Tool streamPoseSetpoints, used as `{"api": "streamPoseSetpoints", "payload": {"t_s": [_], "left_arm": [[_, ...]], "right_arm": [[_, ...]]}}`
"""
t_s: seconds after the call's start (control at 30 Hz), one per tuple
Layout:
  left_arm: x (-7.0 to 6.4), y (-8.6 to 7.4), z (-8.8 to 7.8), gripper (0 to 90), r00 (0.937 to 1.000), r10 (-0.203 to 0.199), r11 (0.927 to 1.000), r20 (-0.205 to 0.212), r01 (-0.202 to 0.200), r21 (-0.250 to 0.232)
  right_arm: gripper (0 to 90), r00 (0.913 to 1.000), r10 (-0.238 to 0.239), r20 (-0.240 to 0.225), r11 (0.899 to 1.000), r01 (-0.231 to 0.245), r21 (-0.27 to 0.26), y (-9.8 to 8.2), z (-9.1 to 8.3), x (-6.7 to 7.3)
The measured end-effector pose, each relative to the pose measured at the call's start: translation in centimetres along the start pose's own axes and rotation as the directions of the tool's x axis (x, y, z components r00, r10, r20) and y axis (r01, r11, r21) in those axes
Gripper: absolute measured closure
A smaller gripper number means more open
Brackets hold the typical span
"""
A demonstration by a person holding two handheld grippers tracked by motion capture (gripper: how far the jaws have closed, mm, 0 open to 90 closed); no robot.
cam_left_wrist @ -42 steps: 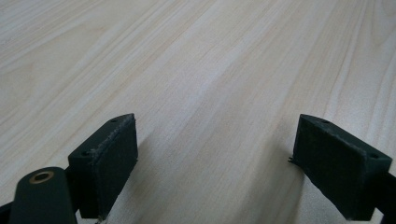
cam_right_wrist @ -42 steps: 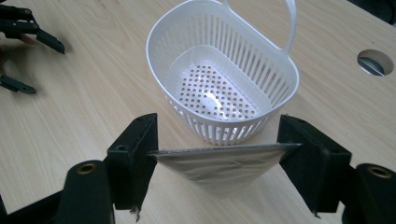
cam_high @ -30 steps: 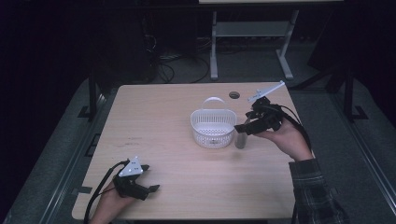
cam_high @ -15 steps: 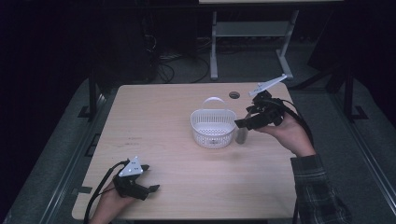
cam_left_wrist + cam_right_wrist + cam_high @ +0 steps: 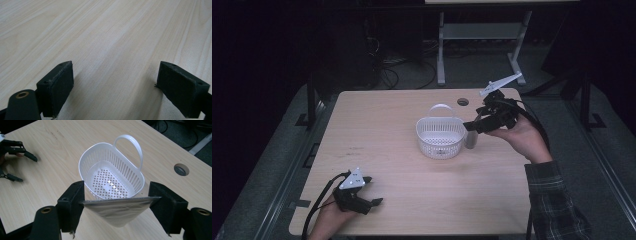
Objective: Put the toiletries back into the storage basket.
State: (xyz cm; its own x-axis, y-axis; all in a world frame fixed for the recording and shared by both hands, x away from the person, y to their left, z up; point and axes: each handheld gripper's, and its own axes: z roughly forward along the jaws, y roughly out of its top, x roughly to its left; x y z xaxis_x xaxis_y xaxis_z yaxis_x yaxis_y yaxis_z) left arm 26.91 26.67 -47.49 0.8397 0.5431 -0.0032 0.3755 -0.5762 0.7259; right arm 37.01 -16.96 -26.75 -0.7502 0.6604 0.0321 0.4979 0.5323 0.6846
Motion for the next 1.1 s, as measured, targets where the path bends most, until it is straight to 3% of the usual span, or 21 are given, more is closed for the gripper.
{"api": "streamPoseSetpoints", "payload": {"t_s": [0.63,1.1], "left_arm": [[0.0,0.0,0.0,12.9,1.0000,0.000,1.0000,0.000,0.000,0.000],[0.0,0.0,0.0,12.9,1.0000,-0.002,1.0000,0.001,0.002,0.000]], "right_arm": [[30.1,0.9997,-0.016,0.017,1.000,0.016,-0.026,2.2,-1.4,-0.1],[30.1,0.9992,-0.038,0.011,0.999,0.039,-0.032,4.6,-1.0,0.3]]}}
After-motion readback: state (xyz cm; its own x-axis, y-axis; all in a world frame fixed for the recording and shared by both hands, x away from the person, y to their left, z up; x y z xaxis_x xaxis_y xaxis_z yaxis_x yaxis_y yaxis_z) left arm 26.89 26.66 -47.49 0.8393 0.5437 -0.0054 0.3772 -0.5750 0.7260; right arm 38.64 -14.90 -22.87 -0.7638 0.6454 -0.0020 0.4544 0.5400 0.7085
